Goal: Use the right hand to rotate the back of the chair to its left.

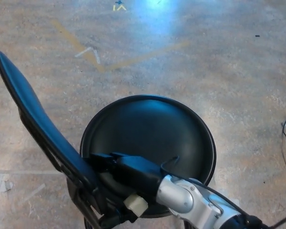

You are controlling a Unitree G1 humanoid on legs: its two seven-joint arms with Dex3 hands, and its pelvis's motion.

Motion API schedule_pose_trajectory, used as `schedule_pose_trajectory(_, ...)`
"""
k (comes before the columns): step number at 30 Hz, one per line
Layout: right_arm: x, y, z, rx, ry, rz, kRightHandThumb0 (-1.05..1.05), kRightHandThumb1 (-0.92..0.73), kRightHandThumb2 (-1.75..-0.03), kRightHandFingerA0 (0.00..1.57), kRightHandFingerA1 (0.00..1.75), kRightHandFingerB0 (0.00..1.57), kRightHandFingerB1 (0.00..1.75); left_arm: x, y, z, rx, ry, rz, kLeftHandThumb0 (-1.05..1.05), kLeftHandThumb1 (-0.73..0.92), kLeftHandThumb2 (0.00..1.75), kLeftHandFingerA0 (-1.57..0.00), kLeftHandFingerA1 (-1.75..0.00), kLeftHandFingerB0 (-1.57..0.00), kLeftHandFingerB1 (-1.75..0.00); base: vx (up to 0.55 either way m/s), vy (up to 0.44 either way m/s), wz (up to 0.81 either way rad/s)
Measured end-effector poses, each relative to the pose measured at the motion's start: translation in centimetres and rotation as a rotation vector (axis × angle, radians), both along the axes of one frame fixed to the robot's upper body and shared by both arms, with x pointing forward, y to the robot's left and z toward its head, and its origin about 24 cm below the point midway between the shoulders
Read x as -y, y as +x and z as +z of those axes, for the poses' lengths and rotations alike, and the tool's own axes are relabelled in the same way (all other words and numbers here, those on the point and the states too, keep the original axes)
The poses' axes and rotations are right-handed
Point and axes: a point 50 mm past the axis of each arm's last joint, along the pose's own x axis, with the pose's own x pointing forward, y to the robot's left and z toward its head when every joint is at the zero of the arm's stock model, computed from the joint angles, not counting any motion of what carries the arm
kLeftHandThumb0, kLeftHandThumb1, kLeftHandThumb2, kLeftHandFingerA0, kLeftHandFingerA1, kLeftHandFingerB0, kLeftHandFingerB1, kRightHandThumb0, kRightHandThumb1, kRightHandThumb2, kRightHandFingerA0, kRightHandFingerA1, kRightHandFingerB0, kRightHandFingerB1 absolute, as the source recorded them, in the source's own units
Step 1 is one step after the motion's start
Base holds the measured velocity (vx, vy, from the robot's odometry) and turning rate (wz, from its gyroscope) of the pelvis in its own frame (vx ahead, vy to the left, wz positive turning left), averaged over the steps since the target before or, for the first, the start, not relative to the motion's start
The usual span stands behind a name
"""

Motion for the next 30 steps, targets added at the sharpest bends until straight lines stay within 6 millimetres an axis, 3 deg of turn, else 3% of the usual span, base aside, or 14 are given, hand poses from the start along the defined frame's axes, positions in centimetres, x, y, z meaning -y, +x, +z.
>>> schedule_pose_trajectory(5, -0.5, 0.5, 0.2, -0.001, -0.017, -0.002, -1.05, -0.76, -0.65, 0.0, 0.26, 0.0, 0.26, 0.0, 0.0, 0.0, -0.001, 0.001, 0.0, -0.46, 0.75, 0.62, -0.54, -0.46, -0.47, -0.4, 0.0, 0.0, 0.0)
schedule_pose_trajectory(6, -0.5, 0.6, 0.2, -0.001, -0.02, -0.004, -1.05, -0.62, -1.06, 0.0, 0.48, 0.0, 0.51, -0.1, 0.0, 0.0, 0.0, 0.001, 0.001, -0.46, 0.76, 0.62, -0.54, -0.46, -0.48, -0.41, 0.0, 0.0, 0.0)
schedule_pose_trajectory(9, -0.7, 0.6, 0.0, -0.008, -0.023, -0.011, -1.05, -0.62, -1.06, 0.0, 0.47, 0.0, 0.51, -0.2, 0.0, 0.1, 0.001, 0.004, 0.003, -0.46, 0.76, 0.62, -0.53, -0.46, -0.48, -0.41, 0.0, 0.0, 0.0)
schedule_pose_trajectory(10, -0.7, 0.7, 0.0, -0.01, -0.023, -0.014, -1.05, -0.74, -0.65, 0.0, 0.25, 0.0, 0.29, -0.2, 0.0, 0.1, 0.001, 0.005, 0.003, -0.47, 0.74, 0.62, -0.54, -0.47, -0.48, -0.41, 0.0, 0.0, 0.0)
schedule_pose_trajectory(11, -0.6, 0.7, -0.1, -0.013, -0.024, -0.016, -1.05, -0.63, -1.06, 0.0, 0.46, 0.0, 0.5, -0.2, 0.1, 0.1, 0.002, 0.005, 0.003, -0.47, 0.73, 0.62, -0.54, -0.46, -0.48, -0.41, 0.0, 0.0, 0.0)
schedule_pose_trajectory(21, 0.3, 0.7, -0.8, -0.03, -0.022, -0.055, -1.05, -0.64, -1.06, 0.0, 0.44, 0.0, 0.45, -0.4, 0.1, 0.1, 0.003, 0.004, 0.016, -0.47, 0.73, 0.62, -0.54, -0.47, -0.48, -0.41, 0.0, 0.0, 0.0)
schedule_pose_trajectory(30, 4.2, 1.6, -0.6, 0.03, 0.028, -0.169, -1.05, -0.63, -1.07, 0.0, 0.47, 0.0, 0.47, -0.4, 0.2, 0.2, 0.007, 0.005, 0.018, -0.46, 0.76, 0.62, -0.56, -0.47, -0.48, -0.41, 0.0, 0.0, 0.0)
